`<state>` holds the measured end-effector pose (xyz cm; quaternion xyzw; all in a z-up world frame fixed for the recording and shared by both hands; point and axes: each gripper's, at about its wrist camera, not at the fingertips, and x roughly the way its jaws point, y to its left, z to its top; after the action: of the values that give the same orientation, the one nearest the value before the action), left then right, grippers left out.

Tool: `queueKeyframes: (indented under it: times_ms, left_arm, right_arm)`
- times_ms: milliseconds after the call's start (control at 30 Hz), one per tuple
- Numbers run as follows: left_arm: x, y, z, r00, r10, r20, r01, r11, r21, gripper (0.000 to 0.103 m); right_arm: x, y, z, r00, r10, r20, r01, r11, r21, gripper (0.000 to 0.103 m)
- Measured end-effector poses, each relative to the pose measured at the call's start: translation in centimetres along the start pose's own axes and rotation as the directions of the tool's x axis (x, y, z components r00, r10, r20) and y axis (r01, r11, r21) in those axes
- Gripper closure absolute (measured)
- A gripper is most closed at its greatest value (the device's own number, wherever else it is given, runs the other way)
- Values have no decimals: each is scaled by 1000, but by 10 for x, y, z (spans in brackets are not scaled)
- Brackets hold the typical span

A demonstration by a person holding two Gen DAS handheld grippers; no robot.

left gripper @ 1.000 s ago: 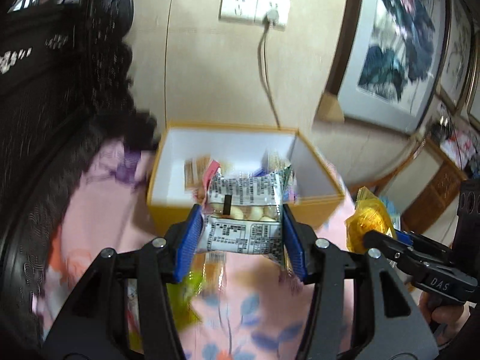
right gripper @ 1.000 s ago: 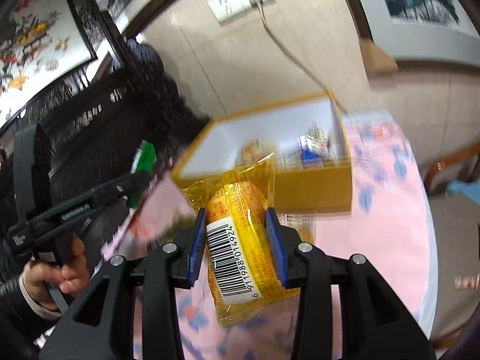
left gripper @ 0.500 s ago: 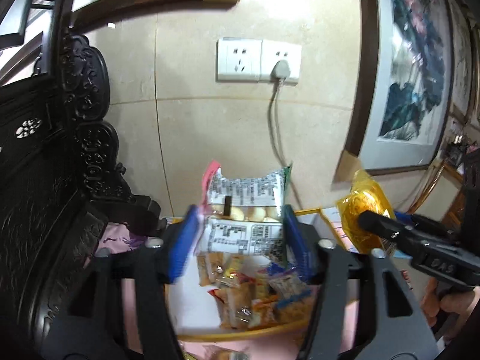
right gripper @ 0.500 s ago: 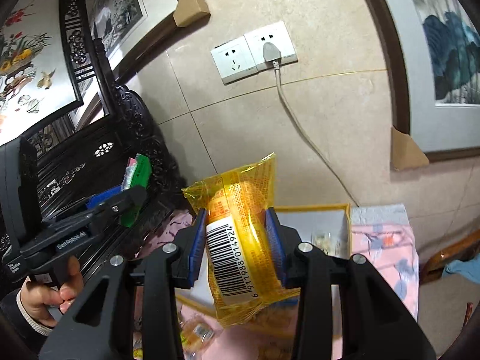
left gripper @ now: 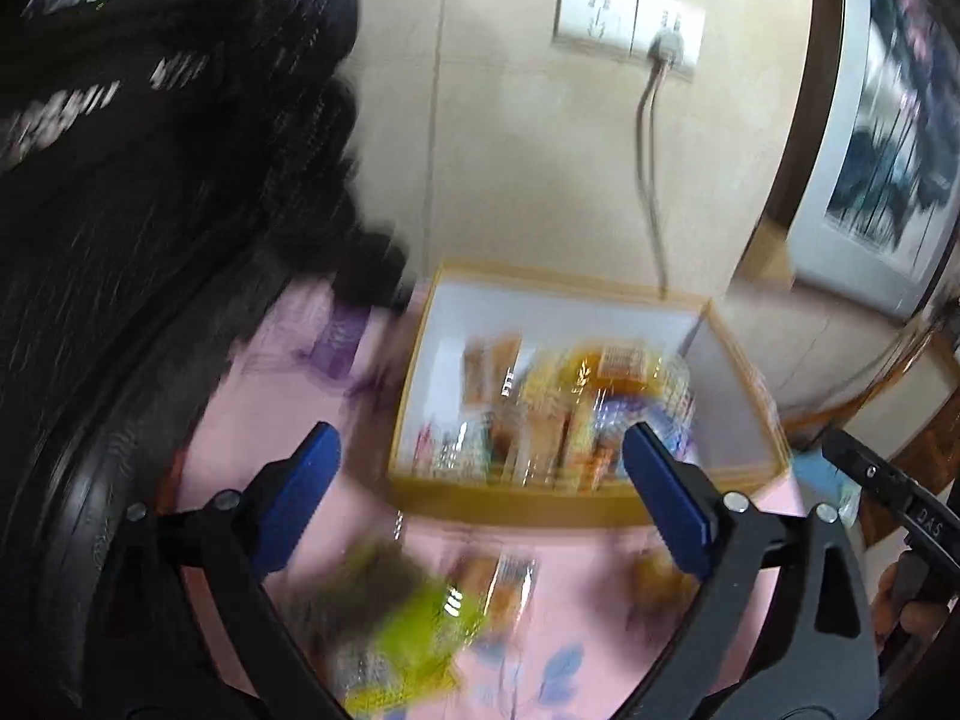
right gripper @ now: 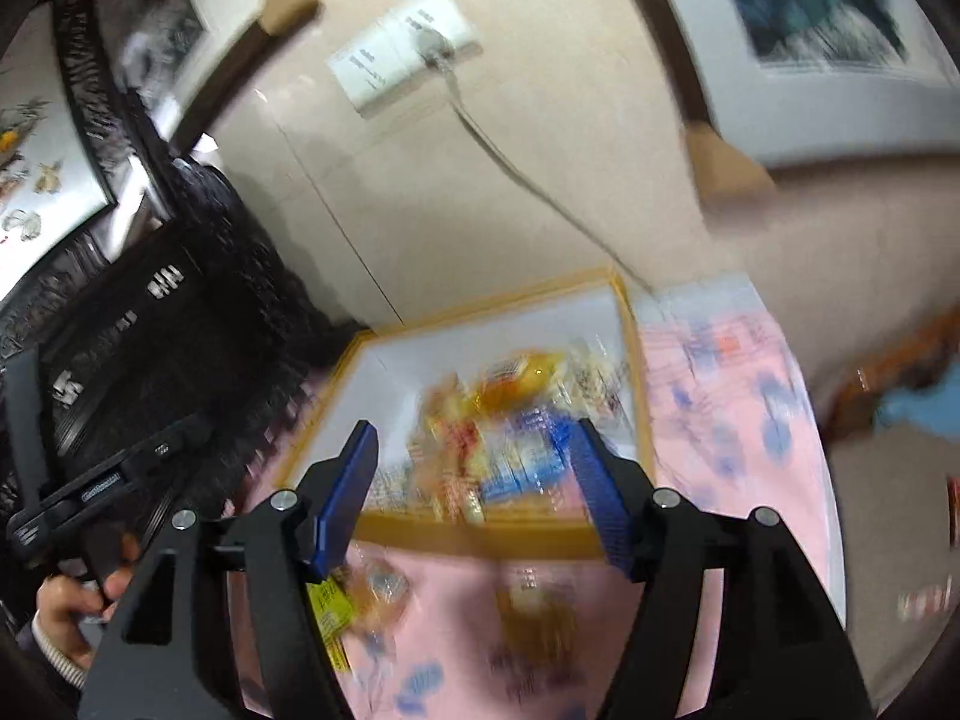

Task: Organize snacks
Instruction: 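Move both tools back from the box to the snack pile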

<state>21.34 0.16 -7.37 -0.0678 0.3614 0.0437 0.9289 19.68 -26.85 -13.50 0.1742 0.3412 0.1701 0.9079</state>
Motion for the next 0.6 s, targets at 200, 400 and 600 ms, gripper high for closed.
queueKeyframes:
  times_ms: [200,400,600]
  left_arm:
    - [1,-5,-103,957,-11,-291,8,1000,-10,6]
    - [-9,-6,-144,927,-47,-372,35,999,-38,6]
    - [-23,13,-145,944,-20,-331,1,998,-58,6]
  right_arm:
    - [11,-19,-100,963,-66,-262,100,988,121,32]
    - [21,7,-112,954,-133,-269,139,990,3,19]
    - [53,22,-90,961,-228,-160,208,969,-131,11]
